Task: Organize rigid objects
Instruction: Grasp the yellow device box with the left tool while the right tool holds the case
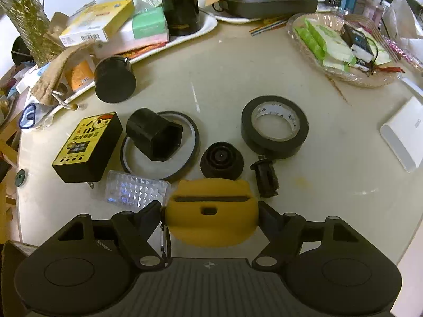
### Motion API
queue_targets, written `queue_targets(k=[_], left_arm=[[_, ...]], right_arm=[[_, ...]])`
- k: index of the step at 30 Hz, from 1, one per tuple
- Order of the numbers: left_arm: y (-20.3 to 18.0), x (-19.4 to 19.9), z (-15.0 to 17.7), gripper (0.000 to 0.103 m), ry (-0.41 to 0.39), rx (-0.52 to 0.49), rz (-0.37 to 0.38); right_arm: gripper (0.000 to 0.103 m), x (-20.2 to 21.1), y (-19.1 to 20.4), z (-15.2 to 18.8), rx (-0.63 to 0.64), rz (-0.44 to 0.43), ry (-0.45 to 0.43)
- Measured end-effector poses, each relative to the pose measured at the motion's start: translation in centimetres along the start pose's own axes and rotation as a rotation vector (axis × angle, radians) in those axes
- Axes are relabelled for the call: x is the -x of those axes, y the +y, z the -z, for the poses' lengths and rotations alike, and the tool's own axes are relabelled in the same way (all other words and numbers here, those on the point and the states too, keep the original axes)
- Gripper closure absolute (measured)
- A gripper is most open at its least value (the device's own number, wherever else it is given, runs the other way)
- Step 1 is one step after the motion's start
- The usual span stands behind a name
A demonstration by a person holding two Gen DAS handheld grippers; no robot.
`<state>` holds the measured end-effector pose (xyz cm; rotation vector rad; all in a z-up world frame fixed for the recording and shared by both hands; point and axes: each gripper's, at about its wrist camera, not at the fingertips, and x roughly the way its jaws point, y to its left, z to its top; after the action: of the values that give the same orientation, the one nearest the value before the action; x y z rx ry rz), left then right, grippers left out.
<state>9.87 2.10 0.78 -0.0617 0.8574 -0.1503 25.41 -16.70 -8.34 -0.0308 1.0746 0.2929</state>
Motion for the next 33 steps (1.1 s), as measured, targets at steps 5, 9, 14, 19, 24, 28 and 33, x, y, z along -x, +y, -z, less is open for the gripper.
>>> queue_targets(k=[5, 9, 14, 19, 24, 28, 33], left_arm=[[-0.1, -0.3, -0.7, 0.000, -0.017, -0.015, -0.010], [0.0, -0.6, -1.4, 0.000, -0.037, -0.012, -0.024], [-0.1, -1.2, -2.5, 0.000, -0.050, -0.020, -0.043], [-0.3, -2.3, -3.2, 0.000, -0.049, -0.031, -0.060], [-0.2, -3.5, -3.5, 0.000, -0.034, -0.028, -0.081], [-0.1, -4.7, -3.8, 0.000, -0.013, -0.035, -0.094], [0.0, -6.5, -4.3, 0.000, 0.016, -0.023, -0.093]], right_arm=[[0.024, 2.6, -0.8, 0.0, -0.010, -0.015, -0.056], [0.024, 4.8, -1.8, 0.2, -0.019, -0.018, -0.095], [0.024, 7.1, -2.7, 0.4, -0.011, -0.011, -0.131], [0.024, 9.3, -3.1, 0.9, -0.002, -0.019, -0.164], [0.024, 10.7, -3.7, 1.7, 0.010, -0.011, -0.182], [0.024, 11.6, -4.8, 2.3, -0.004, -0.017, -0.192], [0.024, 12.5, -5.9, 3.0, -0.007, -0.001, -0.208]])
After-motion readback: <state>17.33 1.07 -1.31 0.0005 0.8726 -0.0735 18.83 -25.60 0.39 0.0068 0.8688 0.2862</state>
